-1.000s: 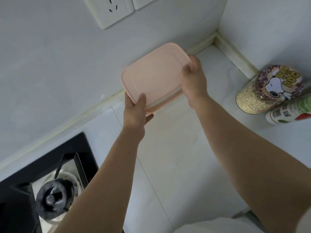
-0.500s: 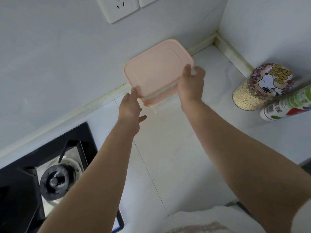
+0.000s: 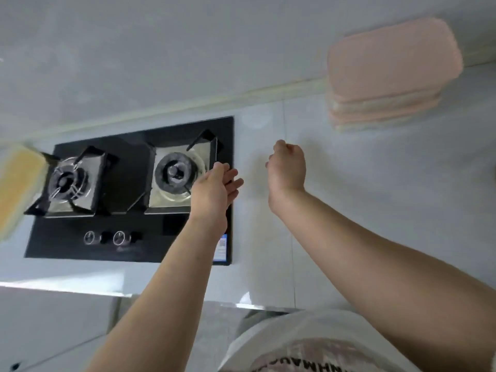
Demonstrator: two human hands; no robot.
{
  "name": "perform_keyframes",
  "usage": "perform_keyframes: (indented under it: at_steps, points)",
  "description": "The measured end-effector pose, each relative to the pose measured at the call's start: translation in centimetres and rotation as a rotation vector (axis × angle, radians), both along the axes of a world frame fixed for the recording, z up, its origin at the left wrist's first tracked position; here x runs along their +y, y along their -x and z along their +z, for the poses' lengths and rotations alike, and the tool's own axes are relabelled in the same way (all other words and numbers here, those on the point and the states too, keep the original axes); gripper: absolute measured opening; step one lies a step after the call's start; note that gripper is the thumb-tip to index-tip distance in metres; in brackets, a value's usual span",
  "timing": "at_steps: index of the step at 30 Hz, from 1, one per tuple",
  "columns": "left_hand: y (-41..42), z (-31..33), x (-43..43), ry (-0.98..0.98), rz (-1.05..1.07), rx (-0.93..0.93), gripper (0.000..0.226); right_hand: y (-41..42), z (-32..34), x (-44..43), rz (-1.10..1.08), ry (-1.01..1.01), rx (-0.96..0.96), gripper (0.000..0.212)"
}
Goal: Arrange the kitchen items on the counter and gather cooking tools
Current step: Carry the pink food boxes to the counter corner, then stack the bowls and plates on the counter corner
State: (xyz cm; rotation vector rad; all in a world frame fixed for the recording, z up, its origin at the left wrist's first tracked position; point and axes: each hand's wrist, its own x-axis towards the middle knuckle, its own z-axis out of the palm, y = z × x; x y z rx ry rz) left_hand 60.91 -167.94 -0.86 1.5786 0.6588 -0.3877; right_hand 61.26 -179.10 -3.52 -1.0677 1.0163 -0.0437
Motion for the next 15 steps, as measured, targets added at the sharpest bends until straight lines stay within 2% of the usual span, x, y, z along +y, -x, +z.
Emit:
perform_keyframes:
  at_steps: [6,10,15]
  points:
    - [4.8,3.5,10.2,-0.008,0.246,-0.059,0.023,2.0,2.9,9.6,0.294,0.032,-0.056,0.025]
    - [8.0,5.9,16.3,-0.022,0.295,-0.141,0.027,4.5,4.7,15.6,0.446,0.065,-0.064,0.015]
    - [12.0,7.9,25.2,-0.011,0.341,-0.239,0.024,7.7,7.8,24.1,0.547,0.026,-0.096,0.016]
